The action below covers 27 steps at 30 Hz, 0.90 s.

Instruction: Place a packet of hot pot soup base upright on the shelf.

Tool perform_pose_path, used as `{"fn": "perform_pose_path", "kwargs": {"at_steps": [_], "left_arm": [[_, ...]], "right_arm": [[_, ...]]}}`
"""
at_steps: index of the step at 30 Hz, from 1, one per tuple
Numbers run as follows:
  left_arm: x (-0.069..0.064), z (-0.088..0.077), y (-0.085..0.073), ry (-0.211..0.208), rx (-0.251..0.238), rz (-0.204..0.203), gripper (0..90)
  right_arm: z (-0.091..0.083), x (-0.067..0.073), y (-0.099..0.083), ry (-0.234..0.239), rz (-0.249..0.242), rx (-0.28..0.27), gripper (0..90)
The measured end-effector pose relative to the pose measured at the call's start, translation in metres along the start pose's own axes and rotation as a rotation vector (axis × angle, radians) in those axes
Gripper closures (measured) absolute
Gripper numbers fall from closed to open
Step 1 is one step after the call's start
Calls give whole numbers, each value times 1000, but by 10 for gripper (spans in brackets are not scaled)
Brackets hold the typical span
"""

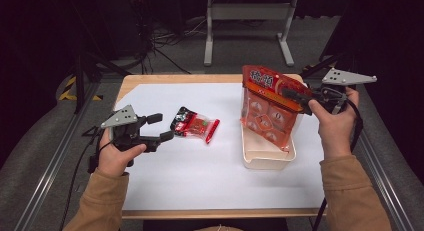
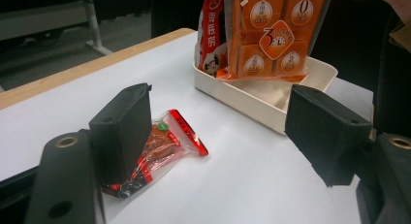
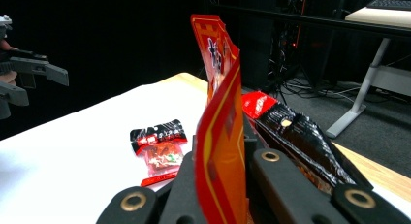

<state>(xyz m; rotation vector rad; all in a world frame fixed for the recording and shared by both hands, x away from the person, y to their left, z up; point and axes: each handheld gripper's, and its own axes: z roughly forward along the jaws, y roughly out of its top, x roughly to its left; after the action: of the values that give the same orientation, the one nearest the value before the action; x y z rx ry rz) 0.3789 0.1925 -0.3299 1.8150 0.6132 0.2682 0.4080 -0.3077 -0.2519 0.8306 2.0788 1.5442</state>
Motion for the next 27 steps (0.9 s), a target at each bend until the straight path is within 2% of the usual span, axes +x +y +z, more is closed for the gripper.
{"fn": "perform_pose_path", "kwargs": {"at_steps": [10, 12, 14, 17, 27], "left_arm": [[3, 4, -3, 5, -5, 5, 238], [3, 4, -3, 8, -2, -6, 236], [4, 5, -3, 7, 0, 5, 237], [3, 7, -4, 4, 3, -1, 235], [2, 14, -4, -7, 18, -1, 233]], "right_arm": [[-4, -6, -15, -9, 25, -13, 897], [-5, -6, -17, -13, 26, -10, 897], [-6, -6, -19, -15, 25, -5, 897], [-6, -4, -22, -10, 25, 0, 897], [-8, 3, -26, -26, 1, 65, 897]]}}
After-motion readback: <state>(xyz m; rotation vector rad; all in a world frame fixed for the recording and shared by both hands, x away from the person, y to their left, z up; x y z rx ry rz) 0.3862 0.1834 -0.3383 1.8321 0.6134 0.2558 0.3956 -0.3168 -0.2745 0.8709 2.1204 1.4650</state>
